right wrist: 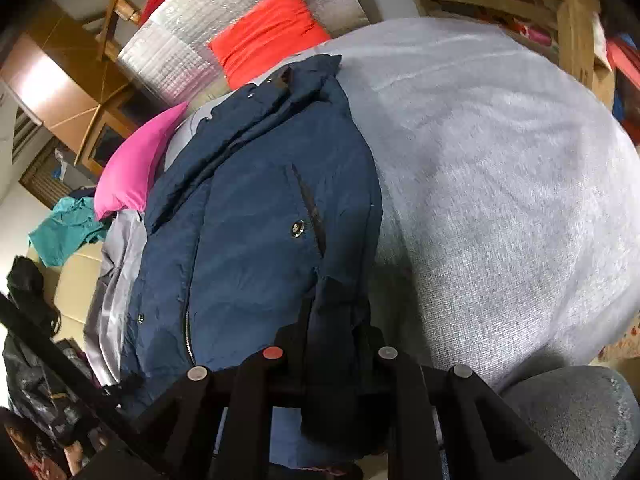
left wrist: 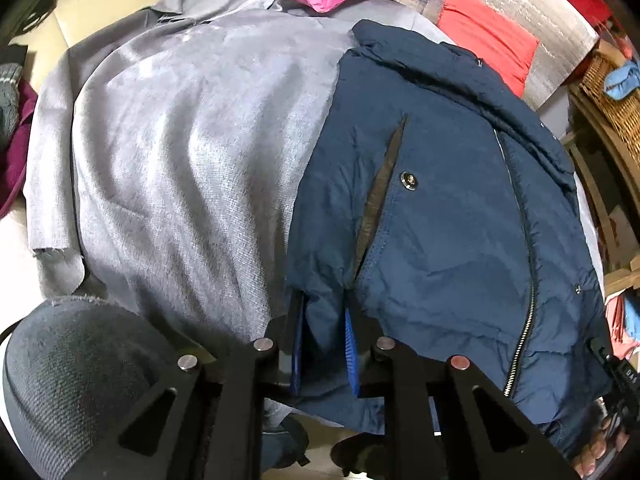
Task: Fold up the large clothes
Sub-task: 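Close both tools on the navy jacket hem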
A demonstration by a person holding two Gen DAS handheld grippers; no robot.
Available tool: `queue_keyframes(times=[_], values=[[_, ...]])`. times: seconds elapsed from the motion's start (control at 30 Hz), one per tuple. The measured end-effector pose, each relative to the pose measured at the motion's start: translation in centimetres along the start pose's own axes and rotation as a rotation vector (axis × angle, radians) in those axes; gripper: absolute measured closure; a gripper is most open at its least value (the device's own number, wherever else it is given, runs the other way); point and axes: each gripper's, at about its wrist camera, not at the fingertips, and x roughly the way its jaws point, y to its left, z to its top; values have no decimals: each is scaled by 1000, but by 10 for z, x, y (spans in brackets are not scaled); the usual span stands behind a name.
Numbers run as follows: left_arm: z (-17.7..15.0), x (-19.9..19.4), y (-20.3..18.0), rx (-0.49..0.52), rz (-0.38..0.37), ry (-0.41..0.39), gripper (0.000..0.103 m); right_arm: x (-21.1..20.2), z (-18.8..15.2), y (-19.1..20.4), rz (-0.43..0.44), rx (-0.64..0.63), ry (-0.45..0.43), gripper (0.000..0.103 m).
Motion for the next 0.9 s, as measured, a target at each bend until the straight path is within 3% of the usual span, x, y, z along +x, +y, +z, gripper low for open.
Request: queue_keyframes(times=[0.13, 0.33, 0.5, 0.57, 0.7, 0.77, 0.9], values=[[5, -12, 2, 10, -42, -14, 85, -5, 0, 1, 1, -20, -18, 88], [11, -25, 20, -54, -138, -8, 90, -18, -1, 2, 47, -35, -61, 91], [13, -49, 18, -21, -144, -53, 91, -31, -6, 7, 54, -63, -83, 93], [16, -57, 19, -40, -176, -42, 92, -37, -2, 3, 92, -40, -79, 94], [23, -87, 22, -39, -253, -107, 92, -58, 1, 4, 147, -68, -117, 94], [26, -93, 34, -57, -281, -93, 92, -65, 1, 3, 179, -71, -115, 94], [32, -93, 47, -49, -269, -77, 92, -72, -1, -4, 210, -85, -99, 94]])
